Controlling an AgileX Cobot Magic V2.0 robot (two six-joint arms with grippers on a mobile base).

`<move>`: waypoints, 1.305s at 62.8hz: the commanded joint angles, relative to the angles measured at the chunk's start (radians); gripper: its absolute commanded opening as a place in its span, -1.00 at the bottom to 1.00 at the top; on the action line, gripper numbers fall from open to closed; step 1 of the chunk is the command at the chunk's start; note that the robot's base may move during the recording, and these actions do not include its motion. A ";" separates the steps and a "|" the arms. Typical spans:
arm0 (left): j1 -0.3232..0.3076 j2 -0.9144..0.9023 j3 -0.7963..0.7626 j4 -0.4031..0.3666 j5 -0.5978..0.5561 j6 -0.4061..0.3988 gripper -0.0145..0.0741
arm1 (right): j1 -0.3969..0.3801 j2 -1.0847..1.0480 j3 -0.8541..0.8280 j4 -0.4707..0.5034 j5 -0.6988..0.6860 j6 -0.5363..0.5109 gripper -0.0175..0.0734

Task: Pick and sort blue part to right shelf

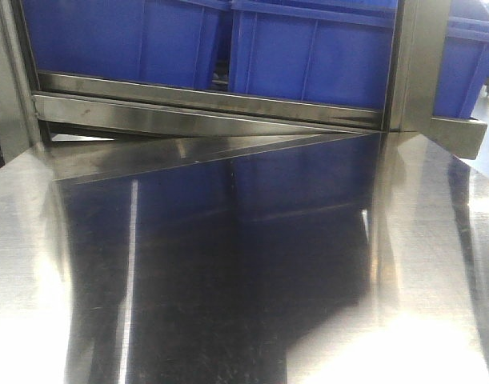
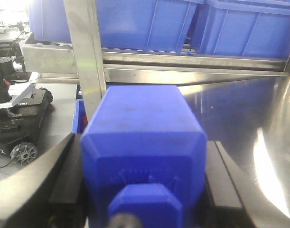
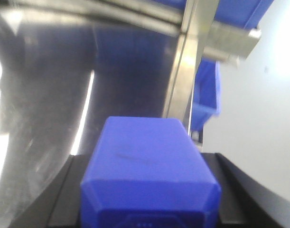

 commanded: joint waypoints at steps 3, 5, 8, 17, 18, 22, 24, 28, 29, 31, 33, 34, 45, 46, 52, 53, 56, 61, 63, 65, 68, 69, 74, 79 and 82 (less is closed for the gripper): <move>-0.005 0.013 -0.025 0.004 -0.092 -0.009 -0.08 | -0.001 -0.101 -0.017 -0.016 -0.083 -0.011 -0.01; -0.005 0.013 -0.025 0.004 -0.092 -0.009 -0.08 | -0.001 -0.130 -0.017 -0.016 -0.086 -0.011 -0.01; -0.005 0.013 -0.025 0.004 -0.092 -0.009 -0.08 | -0.001 -0.167 -0.017 -0.016 -0.094 -0.011 -0.01; -0.005 0.013 -0.025 0.004 -0.092 -0.009 -0.08 | -0.001 -0.231 -0.017 -0.016 -0.116 -0.011 -0.01; -0.005 0.013 -0.025 0.004 -0.092 -0.009 -0.08 | -0.001 -0.233 -0.017 -0.016 -0.119 -0.011 -0.01; -0.005 0.013 -0.025 0.004 -0.092 -0.009 -0.08 | -0.001 -0.233 -0.017 -0.016 -0.126 -0.011 -0.01; -0.005 0.013 -0.025 0.004 -0.092 -0.009 -0.08 | -0.001 -0.233 -0.017 -0.016 -0.128 -0.011 -0.01; -0.005 0.013 -0.025 0.004 -0.092 -0.009 -0.08 | -0.001 -0.233 -0.017 -0.016 -0.129 -0.011 -0.01; -0.005 0.013 -0.025 0.004 -0.092 -0.009 -0.08 | -0.001 -0.233 -0.017 -0.016 -0.128 -0.011 -0.01; -0.005 0.013 -0.025 0.004 -0.092 -0.009 -0.08 | -0.001 -0.233 -0.017 -0.016 -0.126 -0.011 -0.01; -0.005 0.013 -0.025 0.004 -0.092 -0.009 -0.08 | -0.001 -0.233 -0.017 -0.016 -0.123 -0.011 -0.01; -0.005 0.013 -0.025 0.004 -0.092 -0.009 -0.08 | -0.001 -0.233 -0.017 -0.016 -0.122 -0.011 -0.01; -0.005 0.013 -0.025 0.004 -0.092 -0.009 -0.08 | -0.001 -0.233 -0.017 -0.016 -0.119 -0.011 -0.01; -0.005 0.013 -0.025 0.004 -0.092 -0.009 -0.08 | -0.001 -0.233 -0.017 -0.016 -0.119 -0.011 -0.01; -0.005 0.013 -0.025 0.004 -0.092 -0.009 -0.08 | -0.001 -0.233 -0.017 -0.016 -0.119 -0.011 -0.01; -0.005 0.013 -0.025 0.004 -0.092 -0.009 -0.08 | -0.001 -0.233 -0.017 -0.016 -0.119 -0.011 -0.01; -0.005 0.013 -0.025 0.004 -0.092 -0.009 -0.08 | -0.001 -0.233 -0.017 -0.016 -0.119 -0.011 -0.01; -0.005 0.013 -0.025 0.004 -0.092 -0.009 -0.08 | -0.001 -0.233 -0.017 -0.016 -0.119 -0.011 -0.01; -0.005 0.013 -0.025 0.004 -0.092 -0.009 -0.08 | -0.001 -0.233 -0.017 -0.016 -0.119 -0.011 -0.01; -0.005 0.013 -0.025 0.004 -0.092 -0.009 -0.08 | -0.001 -0.233 -0.017 -0.016 -0.119 -0.011 -0.01; -0.005 0.013 -0.025 0.004 -0.092 -0.009 -0.08 | -0.001 -0.233 -0.017 -0.016 -0.119 -0.011 -0.01; -0.005 0.013 -0.025 0.004 -0.092 -0.009 -0.08 | -0.001 -0.233 -0.017 -0.016 -0.119 -0.011 -0.01; -0.005 0.013 -0.025 0.004 -0.092 -0.009 -0.08 | -0.001 -0.233 -0.017 -0.016 -0.118 -0.011 -0.01; -0.005 0.013 -0.025 0.004 -0.092 -0.009 -0.08 | -0.001 -0.233 -0.017 -0.016 -0.118 -0.011 -0.01; -0.005 0.013 -0.025 0.004 -0.092 -0.009 -0.08 | -0.001 -0.233 -0.017 -0.016 -0.118 -0.011 -0.01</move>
